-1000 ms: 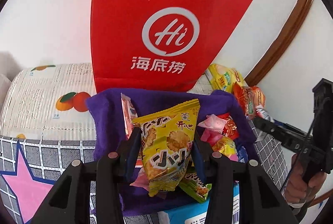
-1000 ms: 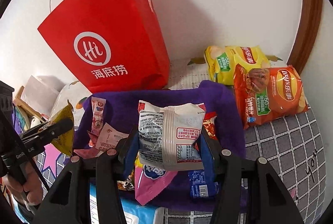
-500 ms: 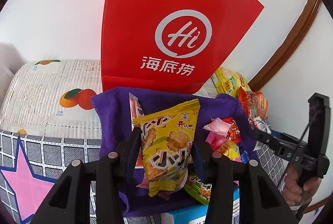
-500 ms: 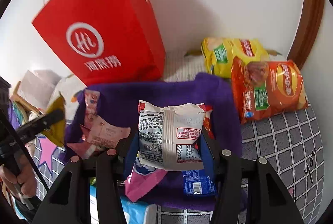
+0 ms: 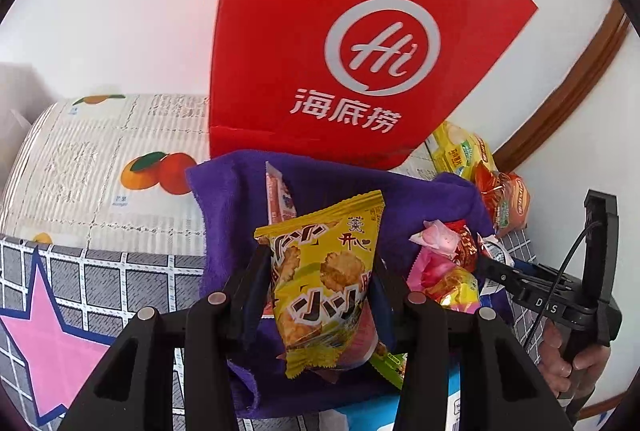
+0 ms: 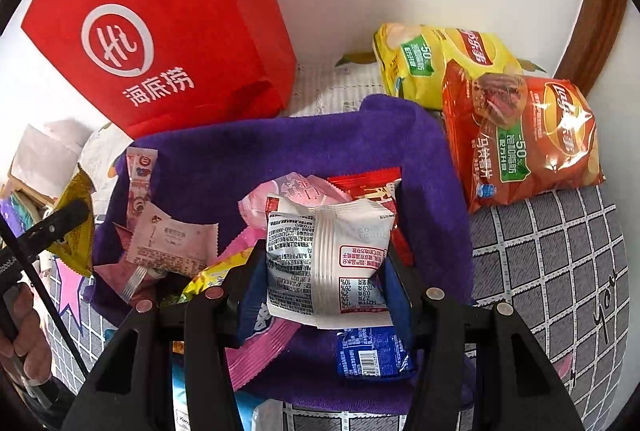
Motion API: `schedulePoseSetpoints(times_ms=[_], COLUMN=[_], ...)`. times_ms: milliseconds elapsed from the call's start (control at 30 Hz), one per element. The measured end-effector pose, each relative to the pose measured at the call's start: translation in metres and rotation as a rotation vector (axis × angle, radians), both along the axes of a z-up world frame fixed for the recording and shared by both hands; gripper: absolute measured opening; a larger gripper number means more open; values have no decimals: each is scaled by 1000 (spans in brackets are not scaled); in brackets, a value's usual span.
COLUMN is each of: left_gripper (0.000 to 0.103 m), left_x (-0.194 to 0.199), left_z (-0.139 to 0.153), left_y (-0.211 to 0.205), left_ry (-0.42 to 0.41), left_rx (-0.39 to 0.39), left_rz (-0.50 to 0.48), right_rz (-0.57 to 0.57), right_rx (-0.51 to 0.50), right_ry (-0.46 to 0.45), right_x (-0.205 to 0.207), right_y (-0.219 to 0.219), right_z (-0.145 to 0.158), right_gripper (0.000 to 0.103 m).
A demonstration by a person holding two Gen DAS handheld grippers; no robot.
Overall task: Organize snacks
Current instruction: 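Lower both held bags onto the purple towel, then open the right tool to release the white bag while the left tool releases the yellow bag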
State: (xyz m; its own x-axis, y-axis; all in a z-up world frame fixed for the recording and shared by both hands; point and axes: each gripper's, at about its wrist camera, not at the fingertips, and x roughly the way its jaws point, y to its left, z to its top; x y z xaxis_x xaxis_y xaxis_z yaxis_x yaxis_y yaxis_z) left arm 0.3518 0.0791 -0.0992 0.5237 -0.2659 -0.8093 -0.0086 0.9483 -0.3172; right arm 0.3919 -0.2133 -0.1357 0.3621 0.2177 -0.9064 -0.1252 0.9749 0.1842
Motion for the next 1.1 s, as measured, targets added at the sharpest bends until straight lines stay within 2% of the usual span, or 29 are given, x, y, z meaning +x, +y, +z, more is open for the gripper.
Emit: schedulePoseSetpoints(times_ms=[200,400,500,633,967,1100], left_gripper=[43,43,43,43,44,53], left_x=[1,5,6,7,5,5], left_z=[-3,-13,-15,-19,-17,-15], left_y=[1,-2,-1,-4,-13,-16], left_ry=[12,39,38,43,18,14], left_rx=[4,16,8,6,11,29], left_rz=[7,8,13,9,-21,-23], right_rz=[-9,-13,-19,-17,26,23], right_rx=[-14,-19,-12,3,2,3], right_ry=[27,26,32,9,-34,-51], right_x=[4,4,5,3,-5,-8], right_y=[2,2,1,2,13,14], right_z=[-13,-13,-13,-8,6,11], right_gripper=[54,55,60,73,74,74])
